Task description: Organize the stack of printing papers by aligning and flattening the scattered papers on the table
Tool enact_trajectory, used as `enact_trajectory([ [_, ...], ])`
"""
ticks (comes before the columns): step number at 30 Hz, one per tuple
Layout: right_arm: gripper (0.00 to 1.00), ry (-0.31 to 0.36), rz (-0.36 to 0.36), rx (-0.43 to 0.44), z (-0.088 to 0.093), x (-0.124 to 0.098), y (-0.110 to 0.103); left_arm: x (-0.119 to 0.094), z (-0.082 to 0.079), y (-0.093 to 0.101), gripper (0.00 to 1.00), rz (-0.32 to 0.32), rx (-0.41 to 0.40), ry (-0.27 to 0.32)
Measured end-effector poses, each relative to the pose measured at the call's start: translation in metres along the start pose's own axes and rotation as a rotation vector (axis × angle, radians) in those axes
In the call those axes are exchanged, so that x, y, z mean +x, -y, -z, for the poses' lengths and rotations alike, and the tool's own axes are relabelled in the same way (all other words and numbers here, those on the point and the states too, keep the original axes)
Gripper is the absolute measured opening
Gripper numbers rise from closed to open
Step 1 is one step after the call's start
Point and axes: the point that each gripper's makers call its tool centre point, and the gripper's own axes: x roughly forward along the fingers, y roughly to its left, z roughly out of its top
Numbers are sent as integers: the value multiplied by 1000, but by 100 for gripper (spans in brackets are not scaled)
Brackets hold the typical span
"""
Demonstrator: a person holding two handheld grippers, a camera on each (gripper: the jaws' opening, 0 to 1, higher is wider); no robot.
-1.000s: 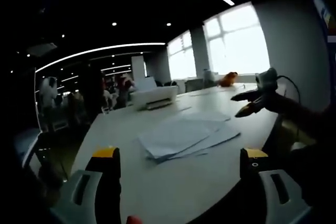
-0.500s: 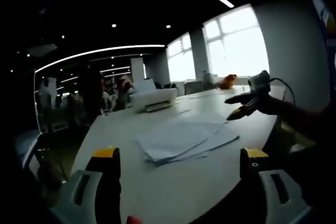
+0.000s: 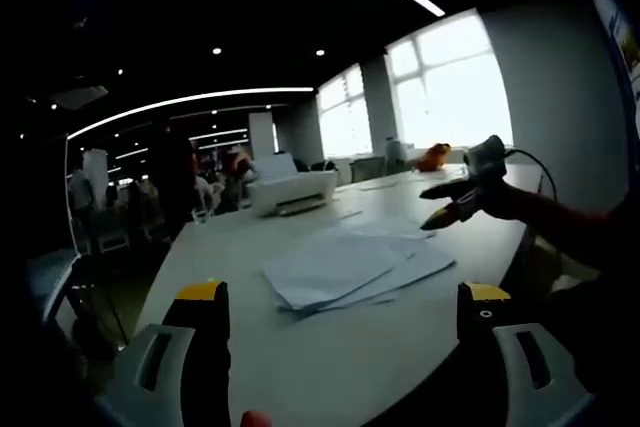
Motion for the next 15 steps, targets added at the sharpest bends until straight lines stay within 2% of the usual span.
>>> enact_trajectory([
  [15,86,-9,5,-1,-2,18,12,1,-2,2,97,3,7,5],
])
